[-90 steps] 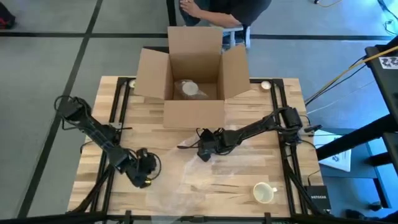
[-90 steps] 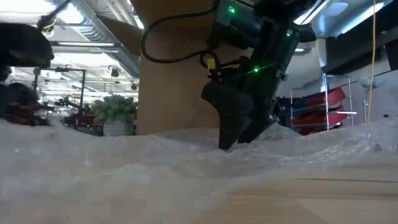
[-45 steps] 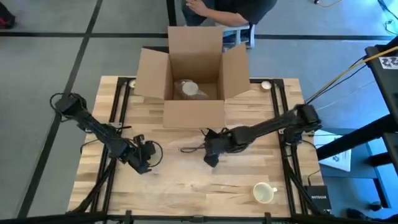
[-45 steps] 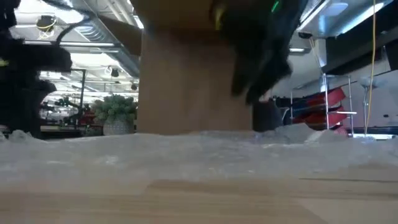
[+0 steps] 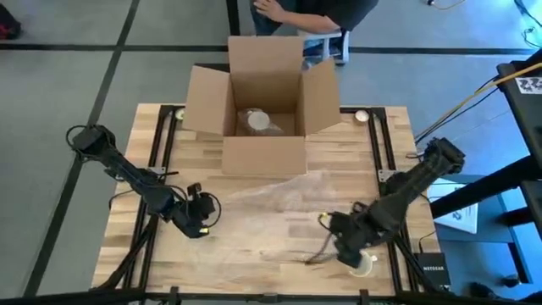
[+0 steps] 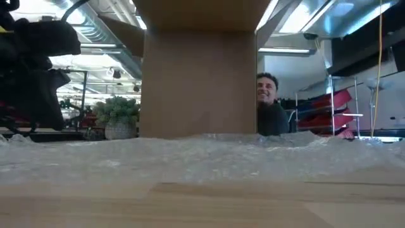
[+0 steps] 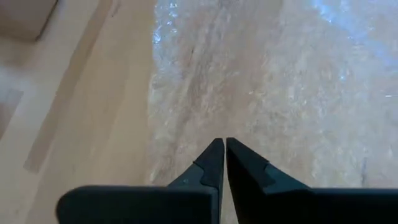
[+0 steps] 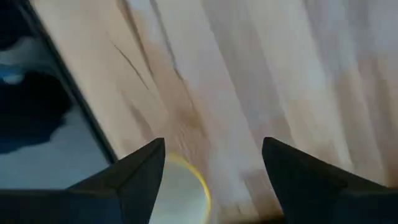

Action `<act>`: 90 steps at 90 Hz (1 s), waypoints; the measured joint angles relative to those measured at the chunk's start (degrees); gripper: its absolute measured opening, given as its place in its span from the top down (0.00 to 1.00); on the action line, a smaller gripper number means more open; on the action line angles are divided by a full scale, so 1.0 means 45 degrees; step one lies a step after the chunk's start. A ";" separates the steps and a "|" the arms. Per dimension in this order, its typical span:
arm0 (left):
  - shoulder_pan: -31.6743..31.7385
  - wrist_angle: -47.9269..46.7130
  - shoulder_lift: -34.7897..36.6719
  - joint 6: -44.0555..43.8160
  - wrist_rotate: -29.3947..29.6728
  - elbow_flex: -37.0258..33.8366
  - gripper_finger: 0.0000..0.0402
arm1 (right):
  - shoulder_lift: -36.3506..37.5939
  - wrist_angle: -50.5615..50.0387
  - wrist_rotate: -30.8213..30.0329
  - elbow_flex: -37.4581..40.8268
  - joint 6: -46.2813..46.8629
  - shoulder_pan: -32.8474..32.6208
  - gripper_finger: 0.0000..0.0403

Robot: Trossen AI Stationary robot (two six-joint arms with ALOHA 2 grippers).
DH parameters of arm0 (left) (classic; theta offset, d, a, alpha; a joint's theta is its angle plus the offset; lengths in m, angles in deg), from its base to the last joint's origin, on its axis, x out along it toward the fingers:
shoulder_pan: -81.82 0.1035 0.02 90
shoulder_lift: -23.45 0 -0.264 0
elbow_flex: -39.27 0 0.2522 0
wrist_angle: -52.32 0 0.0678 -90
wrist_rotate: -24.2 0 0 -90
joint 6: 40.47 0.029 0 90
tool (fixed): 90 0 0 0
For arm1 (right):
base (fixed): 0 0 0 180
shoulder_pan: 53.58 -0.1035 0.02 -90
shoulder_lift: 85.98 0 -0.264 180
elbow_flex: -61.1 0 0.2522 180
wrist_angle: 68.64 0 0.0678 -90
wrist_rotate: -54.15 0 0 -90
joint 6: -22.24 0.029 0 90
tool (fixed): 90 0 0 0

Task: Wrap mug
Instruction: Put the yellow mug on the bubble wrap

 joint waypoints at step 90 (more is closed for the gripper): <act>-0.0083 0.0762 -0.0015 0.0489 0.0045 0.0024 1.00 | 0.0133 0.3213 0.0338 0.1959 0.1262 -0.0433 0.96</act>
